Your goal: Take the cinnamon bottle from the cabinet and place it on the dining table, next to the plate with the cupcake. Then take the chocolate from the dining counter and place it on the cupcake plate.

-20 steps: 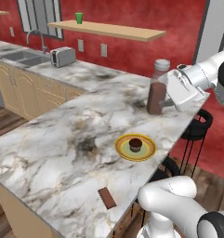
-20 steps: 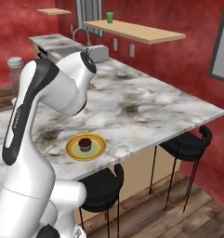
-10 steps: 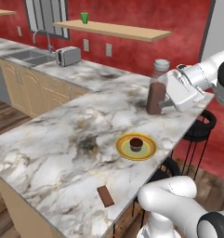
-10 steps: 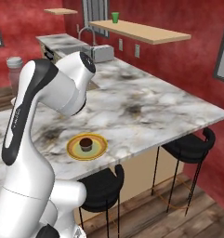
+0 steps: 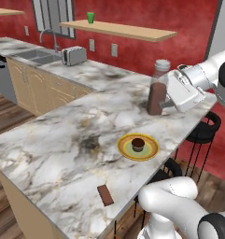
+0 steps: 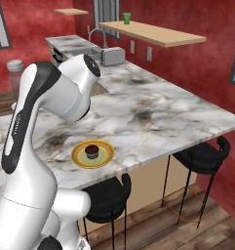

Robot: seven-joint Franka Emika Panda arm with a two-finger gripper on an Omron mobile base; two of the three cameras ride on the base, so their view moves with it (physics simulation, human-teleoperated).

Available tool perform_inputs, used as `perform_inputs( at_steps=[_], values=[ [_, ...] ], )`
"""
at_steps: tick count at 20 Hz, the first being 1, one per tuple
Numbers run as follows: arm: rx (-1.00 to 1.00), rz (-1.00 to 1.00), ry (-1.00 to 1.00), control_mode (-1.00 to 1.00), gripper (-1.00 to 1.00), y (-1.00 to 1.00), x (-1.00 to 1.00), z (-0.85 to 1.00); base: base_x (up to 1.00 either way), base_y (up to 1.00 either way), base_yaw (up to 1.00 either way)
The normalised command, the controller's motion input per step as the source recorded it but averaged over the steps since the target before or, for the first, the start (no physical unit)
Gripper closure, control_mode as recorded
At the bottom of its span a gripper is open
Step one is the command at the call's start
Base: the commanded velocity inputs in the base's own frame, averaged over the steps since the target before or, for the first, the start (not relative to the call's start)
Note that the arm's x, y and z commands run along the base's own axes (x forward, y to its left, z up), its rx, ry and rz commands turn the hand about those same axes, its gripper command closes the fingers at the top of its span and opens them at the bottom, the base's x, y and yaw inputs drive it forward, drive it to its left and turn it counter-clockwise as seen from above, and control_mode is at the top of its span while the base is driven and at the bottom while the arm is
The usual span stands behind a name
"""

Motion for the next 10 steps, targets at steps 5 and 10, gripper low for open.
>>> perform_inputs(
  at_steps=[5,10],
  values=[
    [0.00,0.00,0.00,1.00,1.00,0.00,0.00,0.00,0.14,-0.09,0.02],
    [0.00,0.00,0.00,1.00,1.00,0.00,0.00,0.00,0.00,0.00,0.00]
  ],
)
